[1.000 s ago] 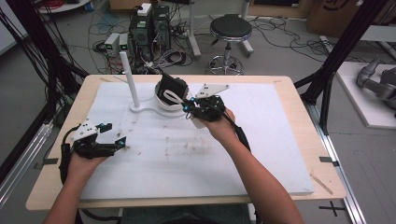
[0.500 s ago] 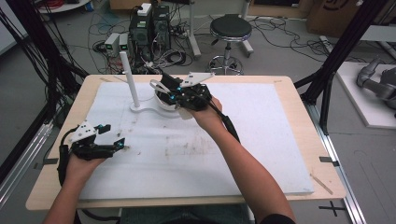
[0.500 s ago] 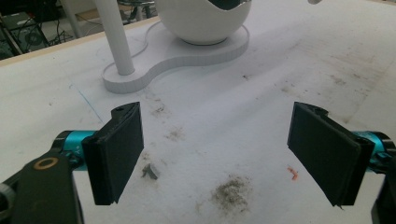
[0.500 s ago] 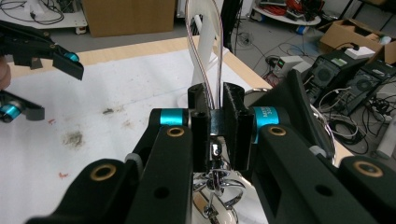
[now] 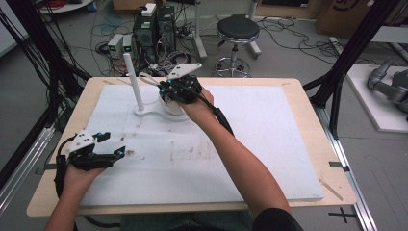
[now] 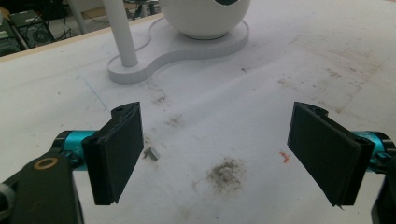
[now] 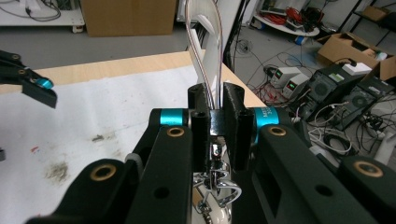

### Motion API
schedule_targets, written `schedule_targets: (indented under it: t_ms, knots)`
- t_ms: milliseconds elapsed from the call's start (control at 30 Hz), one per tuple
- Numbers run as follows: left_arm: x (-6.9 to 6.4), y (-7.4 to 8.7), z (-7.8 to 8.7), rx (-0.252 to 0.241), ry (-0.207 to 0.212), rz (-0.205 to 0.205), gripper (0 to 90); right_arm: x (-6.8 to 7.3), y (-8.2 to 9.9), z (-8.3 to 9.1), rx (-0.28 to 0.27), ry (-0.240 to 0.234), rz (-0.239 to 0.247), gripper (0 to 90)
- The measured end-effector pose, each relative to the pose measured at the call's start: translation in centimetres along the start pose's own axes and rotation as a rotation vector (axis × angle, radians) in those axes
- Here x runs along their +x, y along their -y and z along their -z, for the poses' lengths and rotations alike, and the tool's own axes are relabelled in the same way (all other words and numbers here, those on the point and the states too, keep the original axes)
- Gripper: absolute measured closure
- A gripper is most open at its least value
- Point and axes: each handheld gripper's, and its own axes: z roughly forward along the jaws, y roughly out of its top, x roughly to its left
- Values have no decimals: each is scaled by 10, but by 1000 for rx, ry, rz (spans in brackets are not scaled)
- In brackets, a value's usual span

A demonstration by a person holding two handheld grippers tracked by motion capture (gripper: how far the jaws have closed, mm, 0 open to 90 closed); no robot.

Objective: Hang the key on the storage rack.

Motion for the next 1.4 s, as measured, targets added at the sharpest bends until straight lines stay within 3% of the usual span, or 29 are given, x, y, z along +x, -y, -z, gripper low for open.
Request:
schedule_targets:
  t_ms: [333, 533, 900, 1400]
  knots:
    - [0, 4, 9, -4, -14, 9, 184, 6, -30, -23, 16, 0, 53, 828]
    - [1, 5, 10, -3, -16, 9, 184, 8, -38, -35, 30, 1, 68, 828]
    - [1, 5, 10, -2, -12, 10, 184, 13, -44, -54, 62, 7, 95, 828]
    - [2, 7, 10, 3, -10, 14, 184, 10, -35, -72, 127, 37, 108, 828]
